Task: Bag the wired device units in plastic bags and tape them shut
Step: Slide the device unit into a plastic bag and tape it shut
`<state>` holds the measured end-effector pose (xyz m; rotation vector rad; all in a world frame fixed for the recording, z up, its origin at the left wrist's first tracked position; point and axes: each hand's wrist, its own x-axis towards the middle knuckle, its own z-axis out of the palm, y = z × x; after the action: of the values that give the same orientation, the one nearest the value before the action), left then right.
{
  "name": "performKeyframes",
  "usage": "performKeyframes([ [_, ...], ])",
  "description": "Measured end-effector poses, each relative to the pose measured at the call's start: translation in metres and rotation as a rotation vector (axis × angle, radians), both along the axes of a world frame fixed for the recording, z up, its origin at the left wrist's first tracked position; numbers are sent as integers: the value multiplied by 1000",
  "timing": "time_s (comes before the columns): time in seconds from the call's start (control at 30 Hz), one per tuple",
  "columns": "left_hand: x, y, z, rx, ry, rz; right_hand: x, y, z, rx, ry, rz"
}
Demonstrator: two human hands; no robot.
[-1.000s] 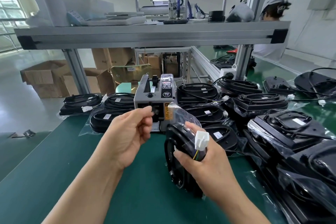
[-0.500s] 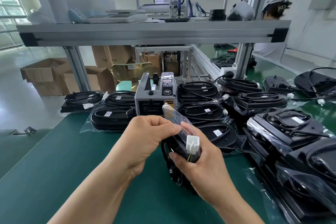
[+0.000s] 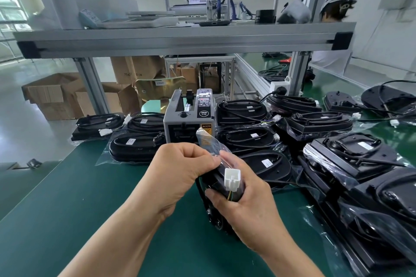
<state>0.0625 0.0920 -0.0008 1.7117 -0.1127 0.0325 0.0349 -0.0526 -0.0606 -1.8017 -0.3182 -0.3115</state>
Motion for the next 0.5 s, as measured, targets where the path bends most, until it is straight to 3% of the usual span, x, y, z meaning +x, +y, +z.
performKeyframes([
  [0.3,-2,2,-8,259,-107,132,0,1,-2,-40,1,-7],
  [0.5,-1,-4,-16,22,70,144,1,1,-3,-64,-4,-20],
])
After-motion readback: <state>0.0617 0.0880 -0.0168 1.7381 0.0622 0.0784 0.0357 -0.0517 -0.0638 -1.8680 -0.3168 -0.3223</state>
